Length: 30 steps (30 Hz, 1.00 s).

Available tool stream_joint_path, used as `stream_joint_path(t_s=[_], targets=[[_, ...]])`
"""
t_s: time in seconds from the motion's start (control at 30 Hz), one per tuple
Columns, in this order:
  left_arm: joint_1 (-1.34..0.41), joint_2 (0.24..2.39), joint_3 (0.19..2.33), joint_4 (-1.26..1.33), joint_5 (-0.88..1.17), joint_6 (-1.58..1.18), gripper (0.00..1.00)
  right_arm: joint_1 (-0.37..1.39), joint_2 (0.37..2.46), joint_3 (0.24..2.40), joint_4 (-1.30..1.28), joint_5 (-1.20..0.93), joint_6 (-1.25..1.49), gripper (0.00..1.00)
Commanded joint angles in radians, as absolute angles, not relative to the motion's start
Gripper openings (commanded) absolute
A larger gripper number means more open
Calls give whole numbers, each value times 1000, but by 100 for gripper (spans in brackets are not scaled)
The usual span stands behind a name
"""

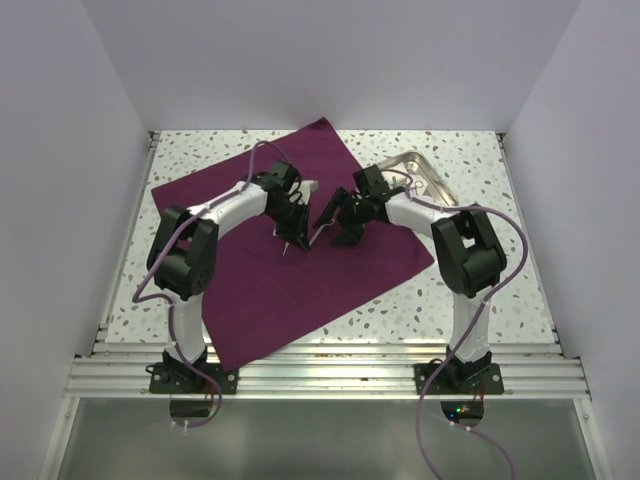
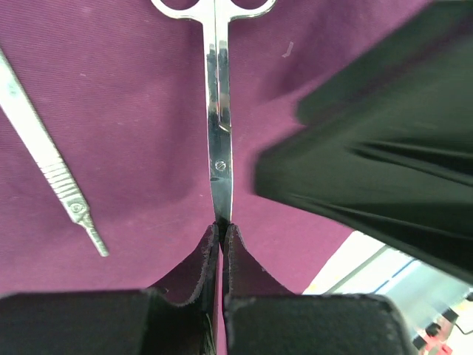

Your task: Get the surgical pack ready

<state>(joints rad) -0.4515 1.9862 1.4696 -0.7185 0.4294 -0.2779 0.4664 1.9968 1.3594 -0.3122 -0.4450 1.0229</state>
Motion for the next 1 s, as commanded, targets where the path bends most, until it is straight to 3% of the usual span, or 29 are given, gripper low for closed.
stream_joint_path(t_s=[0.0,0.2,0.37,0.4,0.47,0.5,0.53,0.77,0.97], targets=[[-445,1930,1463,-686,486,-298,0,489,2029,1368,-224,-460,1106,73],[-442,1921,1463,-687,499,-299,0,512,2101,1429,-221,-446,1121,66],[-440,1913,1465,-681,541,-293,0,518,2126,1482,-250,-433,1088,48],[-439,1911,1468,-683,546,-288,0,518,2126,1495,-258,-433,1062,35],[-428,1907,1474,-680,551,-282,3,517,2125,1515,-291,-426,1023,19],[-422,1905,1477,-680,552,-276,16,518,2125,1538,-313,-419,988,7],[-416,1901,1480,-673,558,-276,19,515,2122,1546,-342,-411,970,2],[-311,1885,1512,-655,494,-259,46,460,2115,1750,-583,-250,685,0],[-299,1942,1585,-678,287,-229,48,374,2134,1999,-899,262,367,0]])
